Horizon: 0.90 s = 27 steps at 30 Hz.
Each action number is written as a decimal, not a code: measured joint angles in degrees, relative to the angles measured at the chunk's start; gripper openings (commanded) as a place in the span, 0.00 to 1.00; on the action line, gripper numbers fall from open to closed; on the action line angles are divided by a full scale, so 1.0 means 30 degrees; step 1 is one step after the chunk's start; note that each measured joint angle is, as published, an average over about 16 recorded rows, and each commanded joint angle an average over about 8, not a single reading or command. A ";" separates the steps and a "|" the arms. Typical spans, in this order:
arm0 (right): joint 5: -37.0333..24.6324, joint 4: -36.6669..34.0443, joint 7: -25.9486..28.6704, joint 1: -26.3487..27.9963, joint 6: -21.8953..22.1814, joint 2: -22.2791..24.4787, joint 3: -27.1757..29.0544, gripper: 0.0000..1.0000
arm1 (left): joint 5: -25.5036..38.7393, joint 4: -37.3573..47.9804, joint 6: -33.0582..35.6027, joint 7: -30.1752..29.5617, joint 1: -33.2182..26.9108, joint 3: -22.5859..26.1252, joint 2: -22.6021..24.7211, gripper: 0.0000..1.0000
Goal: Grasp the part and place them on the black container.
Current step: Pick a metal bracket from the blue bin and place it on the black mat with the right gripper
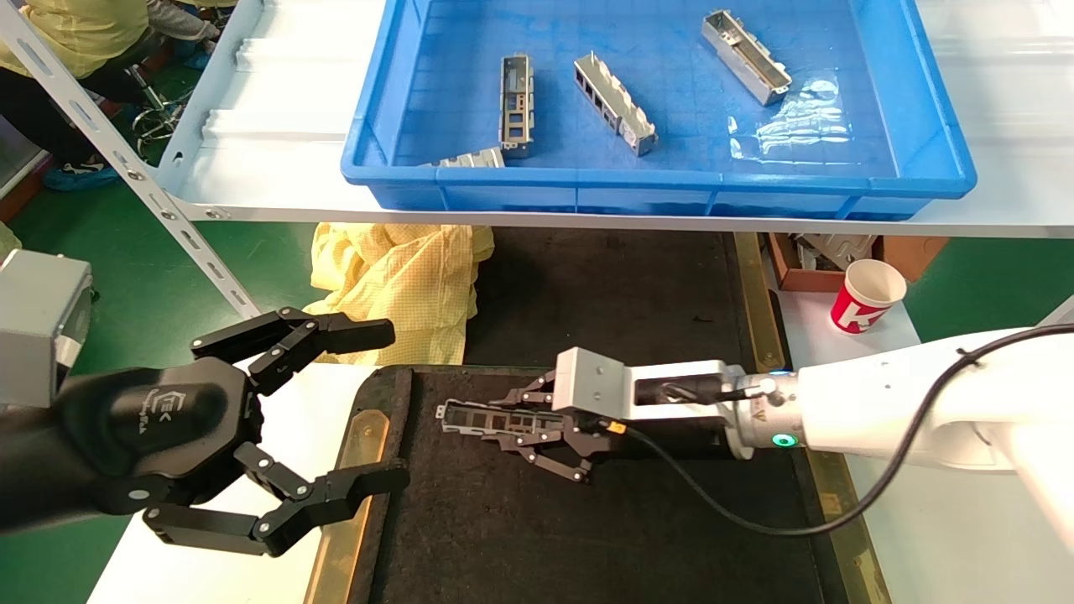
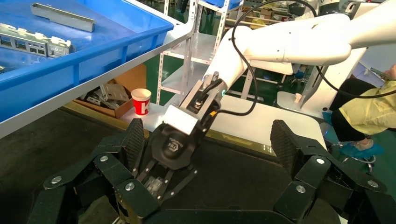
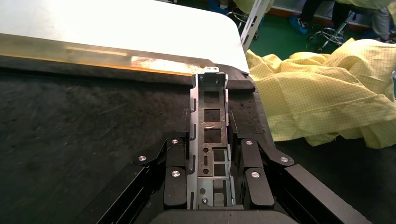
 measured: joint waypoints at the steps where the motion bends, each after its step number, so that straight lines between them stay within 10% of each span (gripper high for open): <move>1: -0.0009 -0.0155 -0.0072 0.0001 0.0081 -0.0157 -0.0003 0.00 | 0.0000 0.0000 0.0000 0.0000 0.0000 0.0000 0.0000 1.00; 27: -0.0347 -0.4592 -0.2172 0.0215 0.0973 -0.3167 -0.0474 0.00 | 0.0000 0.0000 0.0000 0.0000 0.0000 0.0000 0.0000 1.00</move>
